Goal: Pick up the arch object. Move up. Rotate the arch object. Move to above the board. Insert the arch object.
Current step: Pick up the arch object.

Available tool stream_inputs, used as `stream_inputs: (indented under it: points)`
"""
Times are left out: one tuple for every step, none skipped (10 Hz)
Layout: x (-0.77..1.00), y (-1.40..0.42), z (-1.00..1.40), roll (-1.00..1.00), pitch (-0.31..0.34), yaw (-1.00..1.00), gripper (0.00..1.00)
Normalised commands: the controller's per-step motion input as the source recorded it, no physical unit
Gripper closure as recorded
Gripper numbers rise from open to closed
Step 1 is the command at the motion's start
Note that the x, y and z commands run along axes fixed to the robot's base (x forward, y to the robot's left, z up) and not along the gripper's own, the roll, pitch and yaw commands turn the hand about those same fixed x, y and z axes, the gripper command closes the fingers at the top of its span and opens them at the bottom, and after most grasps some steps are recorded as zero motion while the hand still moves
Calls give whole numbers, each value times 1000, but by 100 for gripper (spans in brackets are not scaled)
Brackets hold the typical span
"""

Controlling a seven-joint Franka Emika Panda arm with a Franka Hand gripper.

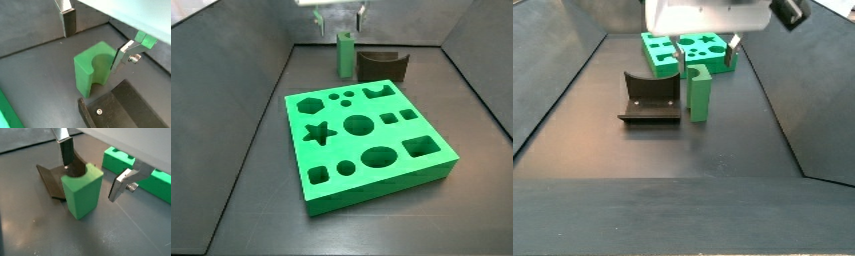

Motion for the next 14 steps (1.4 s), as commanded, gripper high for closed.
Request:
stream_inputs:
  points:
    - [0,151,-820,-121,-84,-271,0]
    - [0,131,-637,-104,-21,-469,0]
    - [0,109,-351,-130,-3,-249,0]
    - [0,0,0,0,0,0,0]
    - [0,0,0,0,0,0,100]
    - [0,0,0,0,0,0,100]
    - [0,0,0,0,0,0,100]
    - [0,0,0,0,0,0,100]
    - [0,0,0,0,0,0,100]
    - [0,0,0,0,0,0,100]
    - [0,0,0,0,0,0,100]
    - [0,0,0,0,0,0,100]
    - [0,0,0,0,0,0,100]
    - [0,0,0,0,0,0,100]
